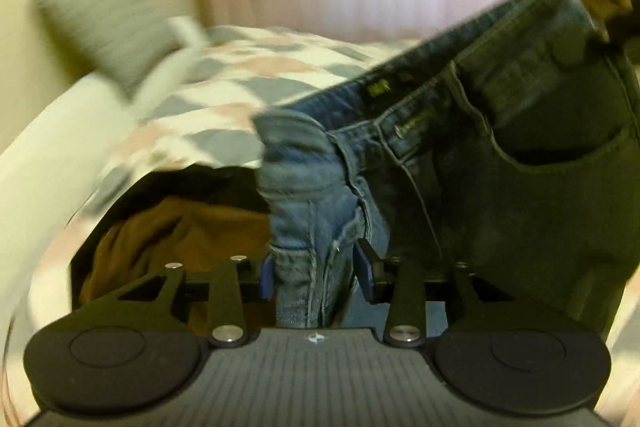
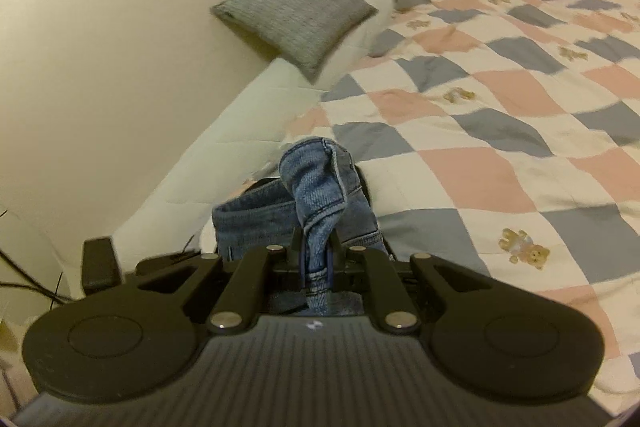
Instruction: Fold clothes
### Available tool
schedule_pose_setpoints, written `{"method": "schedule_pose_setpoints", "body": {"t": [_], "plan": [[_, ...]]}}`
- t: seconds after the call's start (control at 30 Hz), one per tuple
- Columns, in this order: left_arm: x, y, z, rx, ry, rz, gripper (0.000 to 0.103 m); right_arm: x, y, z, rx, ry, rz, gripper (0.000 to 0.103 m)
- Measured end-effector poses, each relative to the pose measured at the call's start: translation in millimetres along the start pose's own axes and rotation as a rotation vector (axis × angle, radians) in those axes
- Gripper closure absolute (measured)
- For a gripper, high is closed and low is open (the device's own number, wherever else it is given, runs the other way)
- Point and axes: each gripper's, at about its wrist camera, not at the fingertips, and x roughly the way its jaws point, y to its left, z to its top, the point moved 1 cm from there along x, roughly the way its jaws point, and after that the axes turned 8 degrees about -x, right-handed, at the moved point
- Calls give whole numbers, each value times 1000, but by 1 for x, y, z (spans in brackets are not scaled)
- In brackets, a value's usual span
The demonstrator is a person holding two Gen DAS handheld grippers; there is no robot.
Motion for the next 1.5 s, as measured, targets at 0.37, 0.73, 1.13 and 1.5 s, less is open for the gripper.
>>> {"method": "schedule_pose_setpoints", "body": {"t": [0.37,0.73,1.13,1.5], "plan": [[59,35,34,-27,142,-194,100,29,-47,-5,212,-14,-98,94],[-83,7,87,-146,-140,-60,100,-81,-8,13,130,-274,-16,94],[-319,-102,199,-38,-589,195,99,-294,123,56,-266,-593,160,95],[-453,-195,316,101,-846,210,99,-427,208,72,-391,-839,148,94]]}}
